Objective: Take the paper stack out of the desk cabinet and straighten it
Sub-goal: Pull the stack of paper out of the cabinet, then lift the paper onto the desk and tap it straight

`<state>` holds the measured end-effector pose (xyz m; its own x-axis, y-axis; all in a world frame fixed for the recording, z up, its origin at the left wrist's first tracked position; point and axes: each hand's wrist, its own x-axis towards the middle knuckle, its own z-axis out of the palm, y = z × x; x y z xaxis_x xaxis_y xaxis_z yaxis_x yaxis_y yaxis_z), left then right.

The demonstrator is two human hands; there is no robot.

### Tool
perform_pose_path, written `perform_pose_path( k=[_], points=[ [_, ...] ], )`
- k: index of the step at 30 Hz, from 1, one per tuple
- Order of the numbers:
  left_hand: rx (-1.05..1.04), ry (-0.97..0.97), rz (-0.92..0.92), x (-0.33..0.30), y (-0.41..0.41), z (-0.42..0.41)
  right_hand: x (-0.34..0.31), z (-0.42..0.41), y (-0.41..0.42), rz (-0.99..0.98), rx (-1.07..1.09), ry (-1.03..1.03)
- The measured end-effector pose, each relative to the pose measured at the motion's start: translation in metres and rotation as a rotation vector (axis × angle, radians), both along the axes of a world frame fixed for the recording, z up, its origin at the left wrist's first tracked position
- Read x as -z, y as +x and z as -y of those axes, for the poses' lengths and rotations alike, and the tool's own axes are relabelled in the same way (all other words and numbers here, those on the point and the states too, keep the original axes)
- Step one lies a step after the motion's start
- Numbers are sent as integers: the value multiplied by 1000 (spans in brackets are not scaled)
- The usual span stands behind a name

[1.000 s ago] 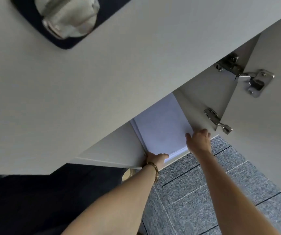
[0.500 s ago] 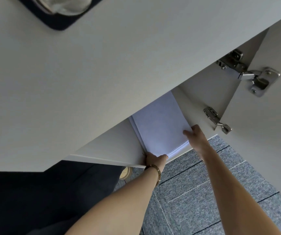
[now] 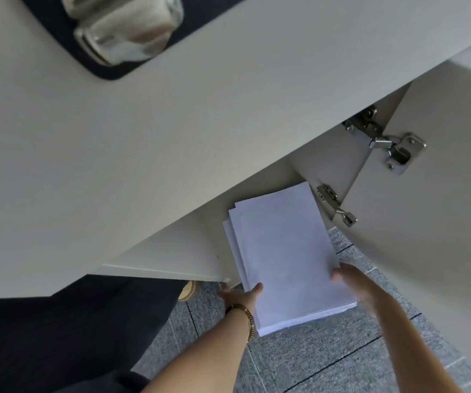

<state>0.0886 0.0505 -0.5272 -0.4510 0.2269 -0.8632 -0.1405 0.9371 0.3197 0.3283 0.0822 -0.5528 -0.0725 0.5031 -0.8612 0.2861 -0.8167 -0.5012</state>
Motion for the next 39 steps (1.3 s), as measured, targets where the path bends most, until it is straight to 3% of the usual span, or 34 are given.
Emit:
perform_pose_path(
  k=[4, 9, 15, 20, 26, 30, 39],
  points=[
    [133, -65, 23, 4, 7, 4, 11, -7, -9, 4, -46, 61],
    [205, 20, 42, -8, 28, -6, 12, 0, -17, 95, -60, 188],
    [381, 137, -20, -51, 50, -4, -30, 24, -15, 191, -82, 334],
    [466, 171, 9, -118, 50, 8, -100, 59, -1, 186, -41, 341],
    [380, 145, 91, -228, 40, 65, -204, 111, -1, 159, -87, 374],
    [345, 249, 167, -279, 36, 100, -272, 145, 7, 171, 7, 468],
    [572, 497, 342, -427, 41, 169, -424, 243, 35, 255, 200, 664]
  ],
)
